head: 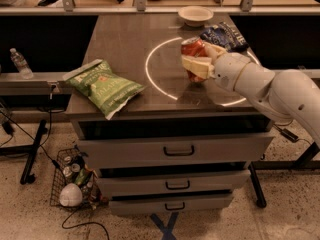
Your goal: Place coke can upright
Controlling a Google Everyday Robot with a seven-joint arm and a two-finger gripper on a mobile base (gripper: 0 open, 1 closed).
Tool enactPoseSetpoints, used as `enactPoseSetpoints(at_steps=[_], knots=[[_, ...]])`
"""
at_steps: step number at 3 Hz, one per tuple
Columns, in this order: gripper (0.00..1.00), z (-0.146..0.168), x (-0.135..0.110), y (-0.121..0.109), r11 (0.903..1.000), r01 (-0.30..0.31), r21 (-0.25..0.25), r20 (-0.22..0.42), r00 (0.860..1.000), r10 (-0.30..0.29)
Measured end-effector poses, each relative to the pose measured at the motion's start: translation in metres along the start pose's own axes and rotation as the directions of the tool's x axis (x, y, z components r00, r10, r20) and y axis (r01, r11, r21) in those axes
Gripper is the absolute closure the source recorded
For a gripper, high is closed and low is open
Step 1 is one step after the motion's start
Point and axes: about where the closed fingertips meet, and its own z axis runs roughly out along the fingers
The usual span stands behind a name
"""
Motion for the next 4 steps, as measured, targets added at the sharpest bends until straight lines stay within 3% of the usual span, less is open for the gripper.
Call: enactPoseSetpoints(at_steps=[2,4], knots=[[0.6,-0.019,0.016,-0.001,0.9985,-0.021,0.051,0.002,1.0,0.021],[0.65,-0.031,0.021,-0.001,0.9964,-0.027,0.08,0.004,1.0,0.027]])
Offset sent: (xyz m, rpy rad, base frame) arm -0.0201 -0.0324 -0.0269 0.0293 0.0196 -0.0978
